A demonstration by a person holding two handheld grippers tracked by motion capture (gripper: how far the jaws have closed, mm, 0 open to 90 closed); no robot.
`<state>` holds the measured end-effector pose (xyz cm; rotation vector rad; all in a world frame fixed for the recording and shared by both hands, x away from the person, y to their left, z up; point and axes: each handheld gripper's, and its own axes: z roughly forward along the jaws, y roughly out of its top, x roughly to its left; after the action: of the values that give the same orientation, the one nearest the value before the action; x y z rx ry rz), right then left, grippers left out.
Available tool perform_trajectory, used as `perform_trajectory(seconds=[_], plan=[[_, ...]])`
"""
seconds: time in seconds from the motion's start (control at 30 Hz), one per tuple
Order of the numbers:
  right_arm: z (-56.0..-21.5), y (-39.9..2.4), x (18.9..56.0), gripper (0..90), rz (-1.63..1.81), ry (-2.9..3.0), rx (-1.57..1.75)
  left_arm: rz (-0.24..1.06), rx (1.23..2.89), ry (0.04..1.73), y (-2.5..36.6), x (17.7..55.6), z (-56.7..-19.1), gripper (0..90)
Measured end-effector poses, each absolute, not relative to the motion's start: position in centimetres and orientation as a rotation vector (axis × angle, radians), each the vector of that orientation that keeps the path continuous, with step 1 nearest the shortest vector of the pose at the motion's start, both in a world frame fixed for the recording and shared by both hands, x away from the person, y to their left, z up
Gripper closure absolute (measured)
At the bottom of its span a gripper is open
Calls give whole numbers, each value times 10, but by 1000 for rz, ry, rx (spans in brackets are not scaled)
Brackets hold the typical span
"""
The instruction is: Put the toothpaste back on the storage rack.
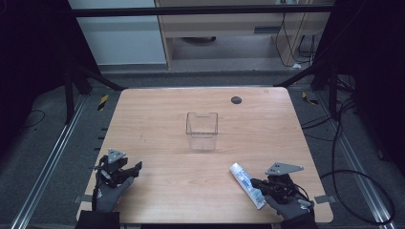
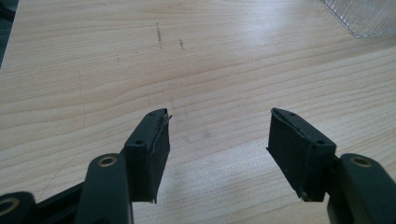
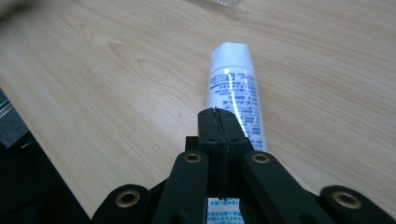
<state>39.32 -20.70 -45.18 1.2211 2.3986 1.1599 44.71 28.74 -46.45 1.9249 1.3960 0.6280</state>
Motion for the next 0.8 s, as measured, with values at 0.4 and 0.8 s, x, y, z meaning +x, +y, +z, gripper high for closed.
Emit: perform_trajectory(seconds=[0.4, 0.8], plan=[[-468, -194, 388, 900, 1081, 2532, 1200, 630, 1924, 1403, 290, 449, -466, 345], [-476, -189, 390, 900, 977, 2574, 1193, 626, 1922, 1410, 290, 451, -467, 321]])
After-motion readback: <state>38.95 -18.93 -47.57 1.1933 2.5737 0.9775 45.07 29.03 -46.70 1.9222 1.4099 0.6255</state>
